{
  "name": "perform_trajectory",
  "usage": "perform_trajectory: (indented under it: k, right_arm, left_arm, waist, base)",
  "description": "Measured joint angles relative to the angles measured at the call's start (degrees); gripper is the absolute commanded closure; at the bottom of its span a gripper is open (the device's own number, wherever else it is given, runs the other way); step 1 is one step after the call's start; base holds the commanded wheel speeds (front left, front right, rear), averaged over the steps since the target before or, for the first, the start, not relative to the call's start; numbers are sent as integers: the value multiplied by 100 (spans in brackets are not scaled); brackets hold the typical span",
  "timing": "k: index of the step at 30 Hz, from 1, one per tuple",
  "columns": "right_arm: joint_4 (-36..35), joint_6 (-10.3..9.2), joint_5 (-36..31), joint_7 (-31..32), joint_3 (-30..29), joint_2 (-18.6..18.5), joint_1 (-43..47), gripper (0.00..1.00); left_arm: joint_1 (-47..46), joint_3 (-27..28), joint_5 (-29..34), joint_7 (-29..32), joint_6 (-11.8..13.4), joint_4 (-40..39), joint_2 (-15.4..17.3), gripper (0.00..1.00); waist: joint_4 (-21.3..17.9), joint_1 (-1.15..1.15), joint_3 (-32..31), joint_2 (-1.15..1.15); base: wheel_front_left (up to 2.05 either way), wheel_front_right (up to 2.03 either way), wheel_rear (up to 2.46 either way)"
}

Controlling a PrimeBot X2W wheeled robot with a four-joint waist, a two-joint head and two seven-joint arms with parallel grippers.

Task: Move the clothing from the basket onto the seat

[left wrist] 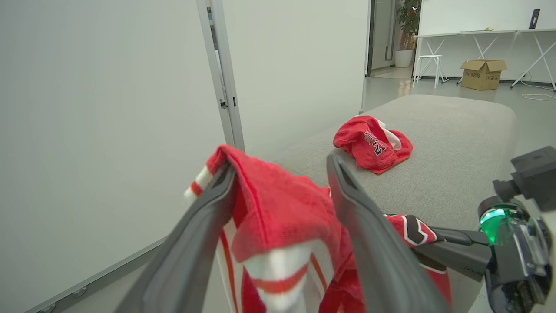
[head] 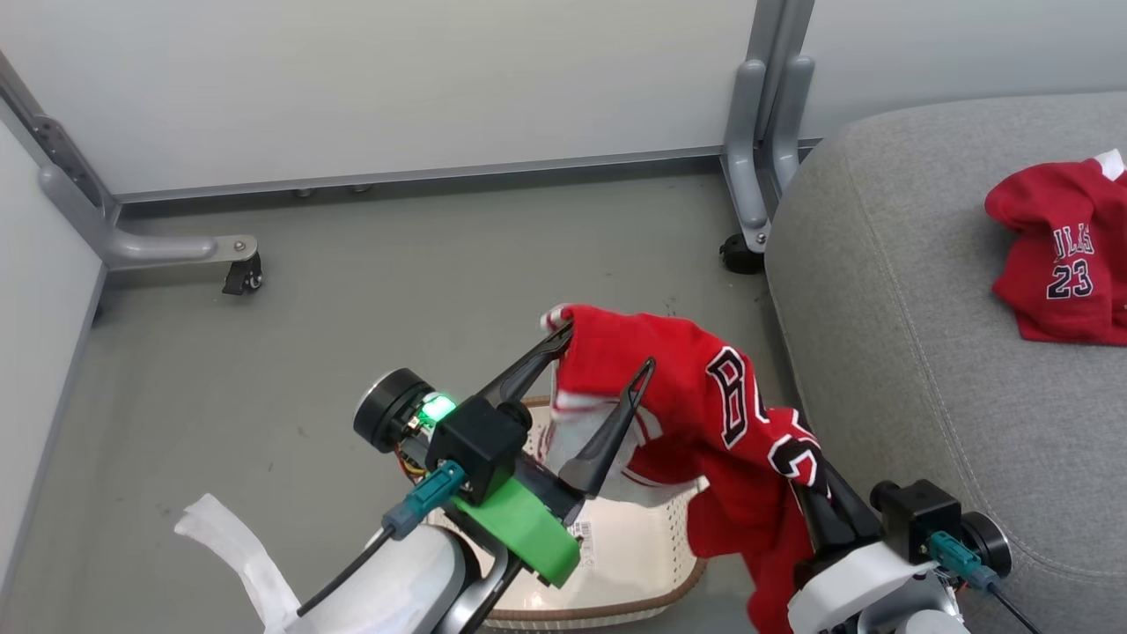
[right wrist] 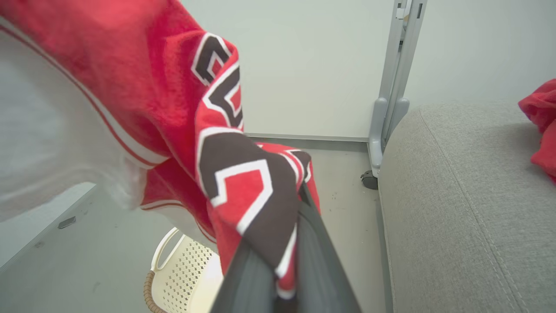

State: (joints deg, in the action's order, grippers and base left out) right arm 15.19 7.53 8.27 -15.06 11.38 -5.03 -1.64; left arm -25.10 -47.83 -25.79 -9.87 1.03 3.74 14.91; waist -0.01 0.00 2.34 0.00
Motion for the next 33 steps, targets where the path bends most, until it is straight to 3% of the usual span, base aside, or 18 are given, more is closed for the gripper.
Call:
perform_trajectory:
  k: [16, 33]
  right_arm:
    - [-365, 0, -140, 1, -180, 113, -96, 100]
    - [-1350, 0, 86, 1, -322, 201, -321, 100]
  left_arm:
    - [-6, 51, -56, -30, 99, 40, 134, 0]
    - [-351, 4, 89, -19, 4, 240, 337, 0]
  waist:
    - [-308, 0, 170, 0]
    - [-1591, 0, 776, 0]
  base:
    - [0, 0, 0]
    - [0, 0, 0]
